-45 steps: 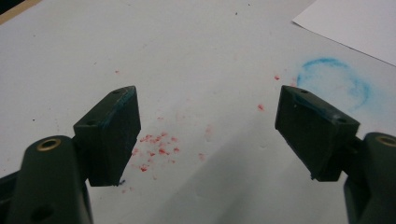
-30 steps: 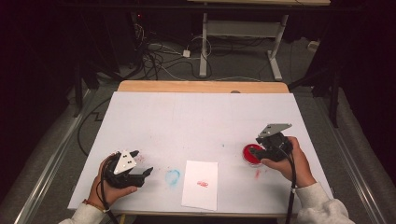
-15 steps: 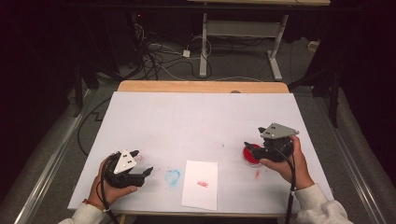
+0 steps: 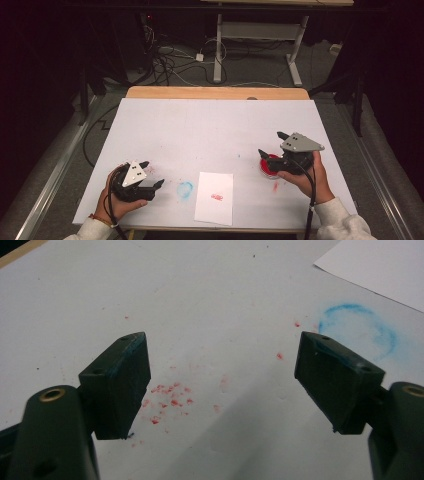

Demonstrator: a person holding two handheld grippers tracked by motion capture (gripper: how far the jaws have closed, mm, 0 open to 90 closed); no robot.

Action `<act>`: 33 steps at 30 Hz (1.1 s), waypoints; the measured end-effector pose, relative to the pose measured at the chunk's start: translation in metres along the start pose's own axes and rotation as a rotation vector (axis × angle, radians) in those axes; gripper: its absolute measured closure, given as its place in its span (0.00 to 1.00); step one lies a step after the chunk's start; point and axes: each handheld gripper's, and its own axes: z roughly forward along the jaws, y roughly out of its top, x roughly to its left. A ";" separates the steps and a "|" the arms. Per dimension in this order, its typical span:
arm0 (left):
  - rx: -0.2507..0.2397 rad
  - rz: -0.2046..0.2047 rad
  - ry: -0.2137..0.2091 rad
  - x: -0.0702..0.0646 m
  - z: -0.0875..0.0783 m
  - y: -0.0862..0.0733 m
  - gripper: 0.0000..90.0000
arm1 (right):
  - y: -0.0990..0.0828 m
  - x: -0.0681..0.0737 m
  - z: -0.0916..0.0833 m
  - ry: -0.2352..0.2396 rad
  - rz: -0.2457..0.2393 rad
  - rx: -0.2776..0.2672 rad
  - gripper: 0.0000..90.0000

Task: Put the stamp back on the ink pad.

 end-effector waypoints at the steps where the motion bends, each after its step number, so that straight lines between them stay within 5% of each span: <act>1: 0.003 -0.001 0.000 0.000 0.000 0.000 0.24 | 0.001 0.000 0.000 0.006 -0.002 -0.013 0.23; 16: 0.001 0.019 0.003 -0.004 -0.001 0.002 0.24 | 0.002 0.016 -0.017 -0.018 -0.061 -0.055 0.23; 33: 0.001 0.024 0.006 -0.006 -0.002 0.003 0.24 | -0.009 0.018 -0.041 -0.046 -0.101 -0.079 0.23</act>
